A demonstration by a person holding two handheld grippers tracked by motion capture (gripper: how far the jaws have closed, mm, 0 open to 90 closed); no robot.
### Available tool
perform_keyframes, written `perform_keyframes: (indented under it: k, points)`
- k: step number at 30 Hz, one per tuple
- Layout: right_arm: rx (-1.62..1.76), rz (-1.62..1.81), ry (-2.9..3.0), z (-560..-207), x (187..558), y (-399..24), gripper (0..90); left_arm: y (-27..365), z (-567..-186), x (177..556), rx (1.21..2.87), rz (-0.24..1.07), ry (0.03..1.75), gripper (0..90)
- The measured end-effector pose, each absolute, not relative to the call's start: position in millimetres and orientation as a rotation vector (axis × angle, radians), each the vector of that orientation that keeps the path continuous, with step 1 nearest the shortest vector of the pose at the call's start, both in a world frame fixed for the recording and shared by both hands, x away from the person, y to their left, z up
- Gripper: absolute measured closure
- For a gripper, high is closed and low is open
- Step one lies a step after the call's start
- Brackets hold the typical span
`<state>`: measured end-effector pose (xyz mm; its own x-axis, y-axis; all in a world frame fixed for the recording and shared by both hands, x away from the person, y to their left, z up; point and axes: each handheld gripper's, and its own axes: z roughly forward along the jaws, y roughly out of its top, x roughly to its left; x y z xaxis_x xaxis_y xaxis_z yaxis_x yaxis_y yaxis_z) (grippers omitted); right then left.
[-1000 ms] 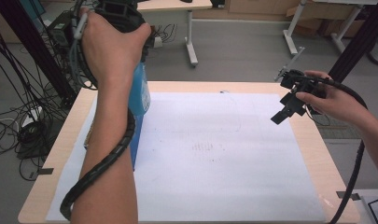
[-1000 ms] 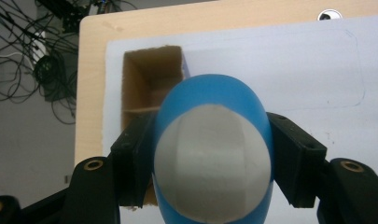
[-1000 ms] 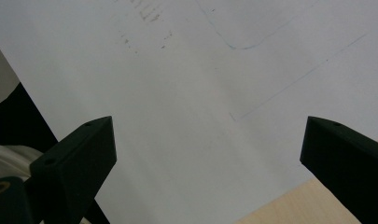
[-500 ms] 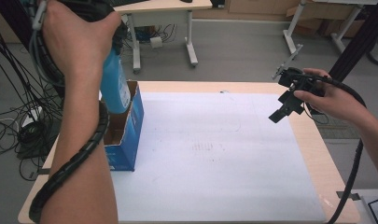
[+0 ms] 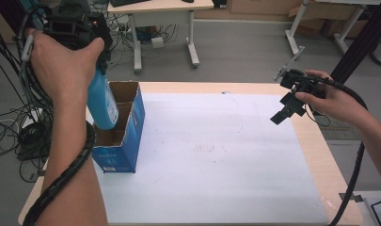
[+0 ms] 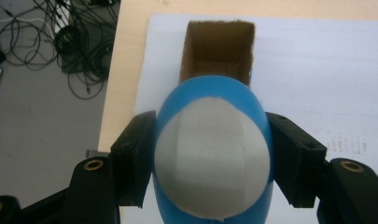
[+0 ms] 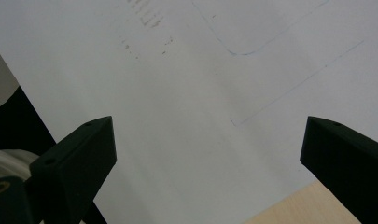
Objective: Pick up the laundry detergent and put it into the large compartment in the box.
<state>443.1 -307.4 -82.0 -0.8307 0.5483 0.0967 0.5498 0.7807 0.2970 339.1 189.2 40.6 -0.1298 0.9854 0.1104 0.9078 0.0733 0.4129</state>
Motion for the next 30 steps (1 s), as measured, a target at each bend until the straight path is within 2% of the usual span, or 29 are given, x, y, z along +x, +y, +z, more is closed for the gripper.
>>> perform_keyframes:
  k: [20, 30]
  points:
    - [-0.916, -0.472, -2.954, -92.4, 447.6, -297.5, 3.5, 211.5, -30.8, 351.5, 1.954, 0.505, 2.159, 38.4]
    - [-0.922, -0.459, -2.952, -94.8, 447.5, -296.9, 3.5, 208.4, -54.1, 353.7, 1.975, 0.505, 2.155, 38.3]
